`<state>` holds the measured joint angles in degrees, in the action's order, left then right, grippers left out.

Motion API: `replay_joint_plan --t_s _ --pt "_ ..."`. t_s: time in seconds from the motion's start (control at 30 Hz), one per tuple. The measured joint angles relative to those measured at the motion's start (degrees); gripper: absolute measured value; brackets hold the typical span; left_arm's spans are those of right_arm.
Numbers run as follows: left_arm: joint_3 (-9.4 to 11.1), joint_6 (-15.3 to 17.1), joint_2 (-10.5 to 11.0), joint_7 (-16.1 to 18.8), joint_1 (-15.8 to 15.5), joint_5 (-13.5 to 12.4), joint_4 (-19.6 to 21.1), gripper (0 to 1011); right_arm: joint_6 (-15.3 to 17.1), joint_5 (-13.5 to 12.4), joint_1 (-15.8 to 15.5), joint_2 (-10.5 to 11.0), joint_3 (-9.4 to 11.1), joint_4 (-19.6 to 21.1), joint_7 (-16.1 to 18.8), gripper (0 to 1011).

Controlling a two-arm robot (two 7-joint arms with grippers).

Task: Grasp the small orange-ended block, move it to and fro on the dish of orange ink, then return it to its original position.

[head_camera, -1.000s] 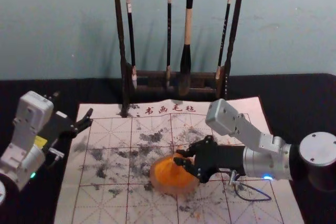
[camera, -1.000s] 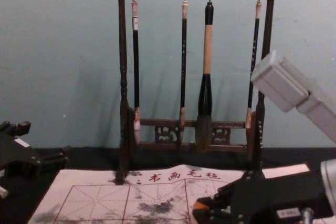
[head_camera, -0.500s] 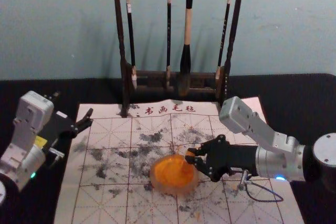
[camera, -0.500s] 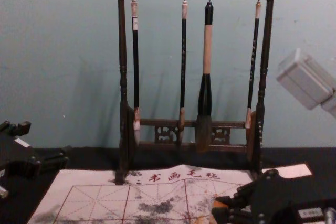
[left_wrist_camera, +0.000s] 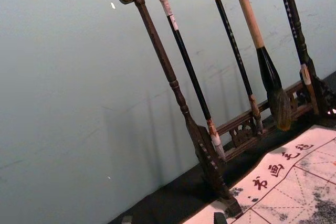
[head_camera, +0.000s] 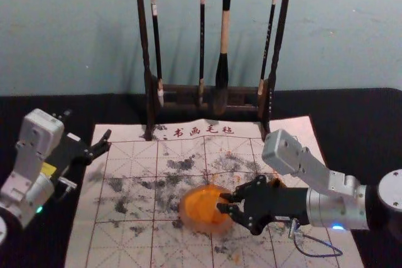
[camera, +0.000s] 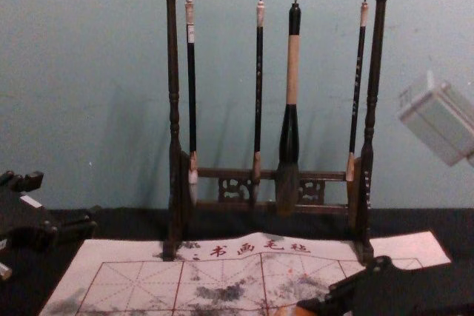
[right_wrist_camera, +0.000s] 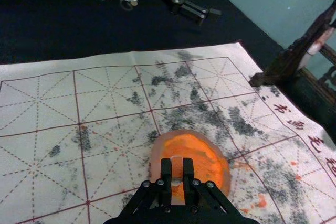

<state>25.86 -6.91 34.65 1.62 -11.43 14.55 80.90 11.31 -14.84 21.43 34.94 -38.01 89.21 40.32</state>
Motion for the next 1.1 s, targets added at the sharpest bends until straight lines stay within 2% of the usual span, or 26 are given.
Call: replay_joint_plan --t_s 0.53,0.83,1.1 --pt "0.0 0.0 0.0 0.0 0.0 0.0 0.0 1001 -0.06 2.09 3.33 -2.66 -2.1 -3.16 0.02 90" --pt "0.0 0.0 0.0 0.0 0.0 0.0 0.0 1001 -0.1 2.63 4.66 -3.53 -1.39 -5.27 -0.96 90" --pt "0.0 0.0 0.0 0.0 0.0 0.0 0.0 1001 0.08 2.17 4.09 -2.76 -0.36 -5.16 -1.21 90"
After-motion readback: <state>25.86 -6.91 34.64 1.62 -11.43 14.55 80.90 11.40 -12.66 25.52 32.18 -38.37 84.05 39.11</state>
